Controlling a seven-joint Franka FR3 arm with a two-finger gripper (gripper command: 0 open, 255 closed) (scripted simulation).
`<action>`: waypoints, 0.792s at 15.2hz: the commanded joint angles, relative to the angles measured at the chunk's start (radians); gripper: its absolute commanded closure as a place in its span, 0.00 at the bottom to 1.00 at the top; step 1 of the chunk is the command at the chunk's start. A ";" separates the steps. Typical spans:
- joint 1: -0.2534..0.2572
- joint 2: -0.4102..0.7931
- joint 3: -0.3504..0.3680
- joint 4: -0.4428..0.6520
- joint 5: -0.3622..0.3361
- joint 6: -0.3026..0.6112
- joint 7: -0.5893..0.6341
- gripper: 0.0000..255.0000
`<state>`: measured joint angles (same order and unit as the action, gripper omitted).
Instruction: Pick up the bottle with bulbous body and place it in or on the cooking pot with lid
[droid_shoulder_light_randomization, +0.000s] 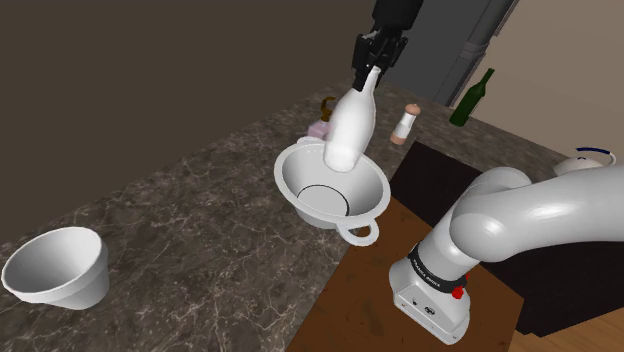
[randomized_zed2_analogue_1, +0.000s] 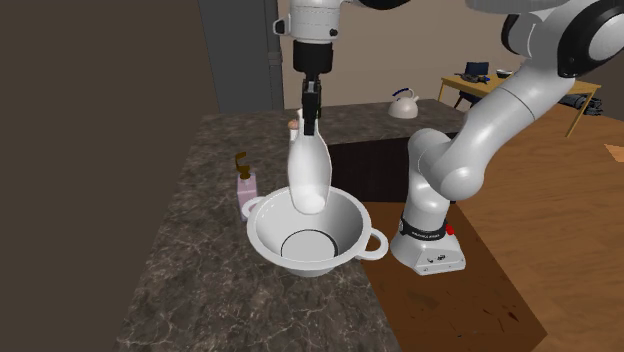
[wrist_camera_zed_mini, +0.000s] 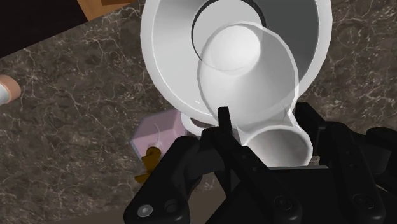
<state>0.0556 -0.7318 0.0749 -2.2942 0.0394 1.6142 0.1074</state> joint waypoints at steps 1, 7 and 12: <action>0.000 -0.008 -0.001 -0.034 0.000 0.026 -0.002 1.00; 0.002 -0.026 0.002 -0.138 0.003 0.113 -0.002 1.00; 0.002 -0.026 0.002 -0.138 0.003 0.113 -0.002 1.00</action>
<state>0.0577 -0.7579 0.0771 -2.4320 0.0427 1.7262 0.1049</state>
